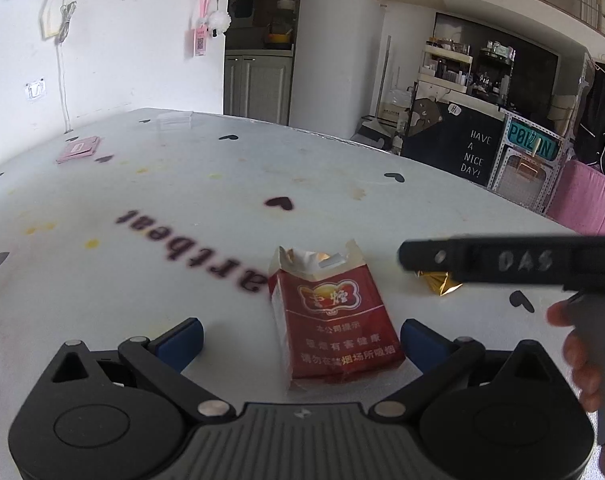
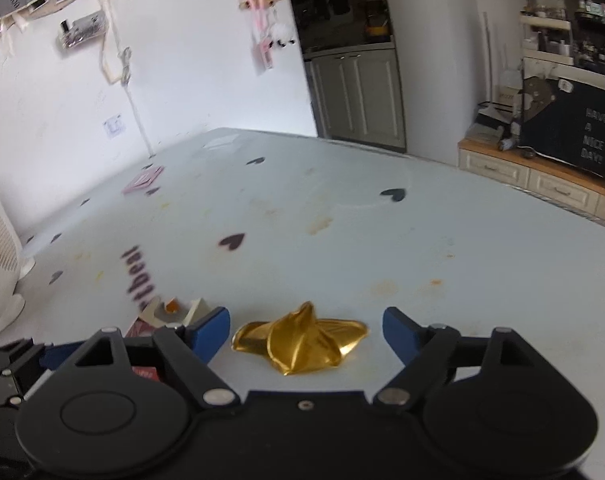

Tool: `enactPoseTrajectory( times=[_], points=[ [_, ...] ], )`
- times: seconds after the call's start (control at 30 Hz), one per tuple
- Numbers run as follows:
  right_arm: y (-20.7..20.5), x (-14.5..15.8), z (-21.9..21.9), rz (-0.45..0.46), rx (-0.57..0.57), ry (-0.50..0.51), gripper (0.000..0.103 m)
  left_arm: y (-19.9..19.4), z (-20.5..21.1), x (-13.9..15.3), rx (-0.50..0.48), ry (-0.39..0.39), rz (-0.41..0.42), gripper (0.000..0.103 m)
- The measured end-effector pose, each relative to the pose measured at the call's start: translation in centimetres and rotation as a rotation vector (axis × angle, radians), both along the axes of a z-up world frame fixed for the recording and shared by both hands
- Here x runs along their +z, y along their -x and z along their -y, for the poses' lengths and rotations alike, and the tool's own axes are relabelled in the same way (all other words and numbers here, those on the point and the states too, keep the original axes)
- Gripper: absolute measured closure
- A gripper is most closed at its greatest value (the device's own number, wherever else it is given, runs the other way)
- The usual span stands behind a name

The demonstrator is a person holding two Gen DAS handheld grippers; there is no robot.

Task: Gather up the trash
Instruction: 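Grasp the red cigarette pack with the left gripper while the right gripper grasps the gold foil wrapper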

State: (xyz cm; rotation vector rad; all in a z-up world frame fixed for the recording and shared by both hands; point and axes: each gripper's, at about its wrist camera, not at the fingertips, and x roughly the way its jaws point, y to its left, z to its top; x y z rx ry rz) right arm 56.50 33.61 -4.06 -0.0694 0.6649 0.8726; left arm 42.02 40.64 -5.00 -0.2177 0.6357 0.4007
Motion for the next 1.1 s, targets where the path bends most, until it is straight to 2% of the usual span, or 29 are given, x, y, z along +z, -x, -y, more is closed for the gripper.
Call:
enactPoseTrajectory(
  times=[0.23,0.33,0.43,0.63,0.8,0.83,0.87,0.9,0.97,1.1],
  points=[
    [0.3,-1.0,-0.7,0.030,0.019,0.044,0.019,0.0,0.0,0.0,0.004,0.006,0.003,0.000],
    [0.6,-1.0,-0.9,0.065,0.022,0.077,0.024,-0.2,0.0,0.0,0.010,0.005,0.000,0.000],
    [0.9,-1.0,-0.6,0.079,0.031,0.090,0.025,-0.5,0.0,0.0,0.014,-0.002,-0.007,0.000],
    [1.1,-0.8,0.8,0.101,-0.003,0.111,0.026,-1.1,0.3,-0.1,0.010,-0.039,-0.042,0.000],
    [1.3,-0.4,2.6,0.092,-0.044,0.083,0.026,-1.5,0.1,-0.2,0.007,-0.038,-0.038,0.002],
    [1.4,-0.2,2.9,0.092,-0.052,0.076,0.026,-1.6,0.1,-0.1,0.012,-0.042,-0.033,0.008],
    [1.4,-0.1,3.2,0.091,-0.060,0.068,0.026,-1.5,0.1,0.0,0.024,-0.046,-0.024,0.019],
    [1.5,0.1,3.5,0.087,-0.065,0.061,0.026,-1.5,0.0,0.1,0.038,-0.046,-0.012,0.025],
    [1.8,0.1,3.7,0.102,-0.066,0.073,0.026,-1.2,-0.3,0.2,0.065,-0.040,0.007,0.047],
    [2.5,0.2,4.0,0.116,-0.070,0.087,0.026,-0.9,-0.6,0.4,0.066,-0.017,0.031,0.049]
  ],
)
